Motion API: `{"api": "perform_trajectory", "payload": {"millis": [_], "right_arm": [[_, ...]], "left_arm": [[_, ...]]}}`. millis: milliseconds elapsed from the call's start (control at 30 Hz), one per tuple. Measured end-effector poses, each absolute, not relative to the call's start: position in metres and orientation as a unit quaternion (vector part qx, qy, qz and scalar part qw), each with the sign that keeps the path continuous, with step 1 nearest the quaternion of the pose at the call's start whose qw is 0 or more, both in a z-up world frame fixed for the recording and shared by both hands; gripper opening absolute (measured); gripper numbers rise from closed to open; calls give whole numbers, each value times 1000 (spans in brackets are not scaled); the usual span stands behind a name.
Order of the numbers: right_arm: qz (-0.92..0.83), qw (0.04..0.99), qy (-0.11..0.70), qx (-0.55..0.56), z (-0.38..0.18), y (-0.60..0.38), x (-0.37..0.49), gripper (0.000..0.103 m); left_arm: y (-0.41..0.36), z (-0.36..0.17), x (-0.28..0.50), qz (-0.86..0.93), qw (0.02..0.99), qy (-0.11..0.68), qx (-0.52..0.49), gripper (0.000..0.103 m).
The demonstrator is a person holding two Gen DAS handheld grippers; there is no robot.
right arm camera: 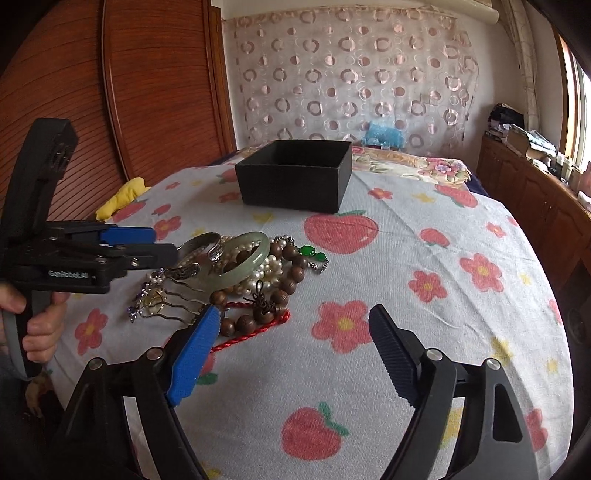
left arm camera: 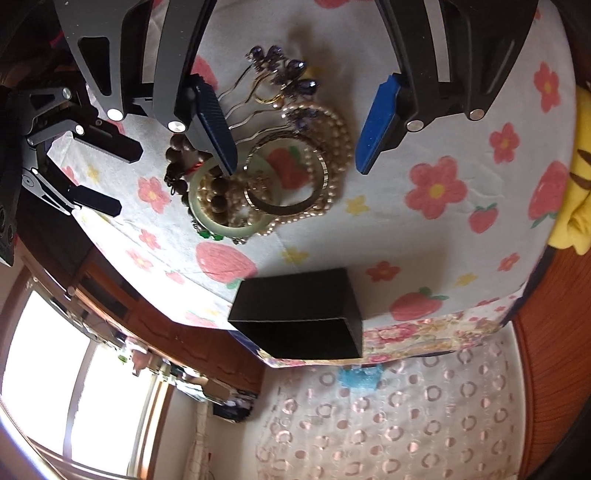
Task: Organize jewelry
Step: 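Move both tools down toward the bangles in the jewelry pile, then close the left tool on the silver bangle while the right tool grasps the jade bangle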
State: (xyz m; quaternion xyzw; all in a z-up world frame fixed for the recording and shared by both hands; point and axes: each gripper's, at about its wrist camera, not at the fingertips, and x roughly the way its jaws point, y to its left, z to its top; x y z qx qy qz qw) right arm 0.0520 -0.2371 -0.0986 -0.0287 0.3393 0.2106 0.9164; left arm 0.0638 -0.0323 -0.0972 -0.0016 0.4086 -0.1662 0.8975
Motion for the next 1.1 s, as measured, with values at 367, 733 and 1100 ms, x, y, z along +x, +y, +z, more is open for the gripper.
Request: {"api": "perform_trajectory", "payload": {"millis": [367,733,1100], "right_arm": [[212,915,342,-21,-99,-239,52,85],[213,914,344,-23,-99,-240,54,85],[212,914,345,-23,-101,-241,55,85]], "left_arm": [[-37,-111,86,-168,883,438,1,60],[-39,-105,82,-170,891,420,18,17],[-35,-112,85,-168,884,434,45,18]]}}
